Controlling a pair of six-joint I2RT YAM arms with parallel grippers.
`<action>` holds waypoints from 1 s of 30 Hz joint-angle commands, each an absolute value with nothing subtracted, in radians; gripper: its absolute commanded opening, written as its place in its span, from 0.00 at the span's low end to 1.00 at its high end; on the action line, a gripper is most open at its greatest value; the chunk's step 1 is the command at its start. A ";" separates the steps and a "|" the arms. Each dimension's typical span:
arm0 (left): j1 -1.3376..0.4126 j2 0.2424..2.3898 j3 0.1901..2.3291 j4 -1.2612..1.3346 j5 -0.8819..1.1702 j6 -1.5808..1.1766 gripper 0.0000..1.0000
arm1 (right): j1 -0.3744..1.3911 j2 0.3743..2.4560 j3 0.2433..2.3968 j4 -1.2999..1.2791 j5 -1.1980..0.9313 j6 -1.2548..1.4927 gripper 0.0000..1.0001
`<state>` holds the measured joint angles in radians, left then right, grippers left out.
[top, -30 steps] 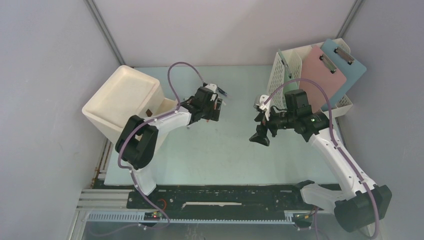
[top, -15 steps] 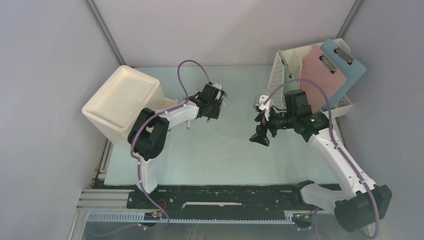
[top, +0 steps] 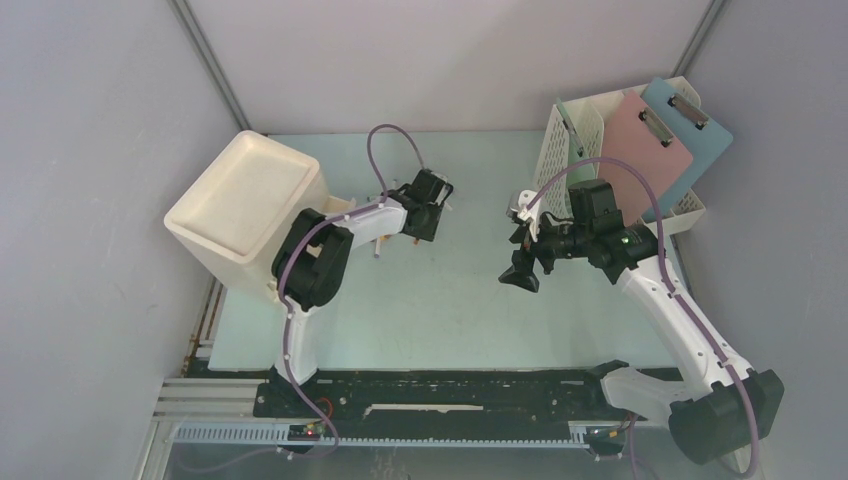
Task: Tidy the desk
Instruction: Pick up the stationery from the center of the board.
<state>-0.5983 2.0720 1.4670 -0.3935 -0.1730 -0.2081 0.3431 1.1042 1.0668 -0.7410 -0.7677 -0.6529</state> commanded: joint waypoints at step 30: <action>-0.652 1.623 1.101 -0.220 -0.073 -0.227 0.00 | 0.348 1.088 1.065 -0.745 -0.773 -0.672 1.00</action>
<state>-0.6430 1.7779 1.1793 -0.3149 -0.1013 -0.2115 0.3431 1.1042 1.0668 -0.7429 -0.7677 -0.6533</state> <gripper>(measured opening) 0.025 0.993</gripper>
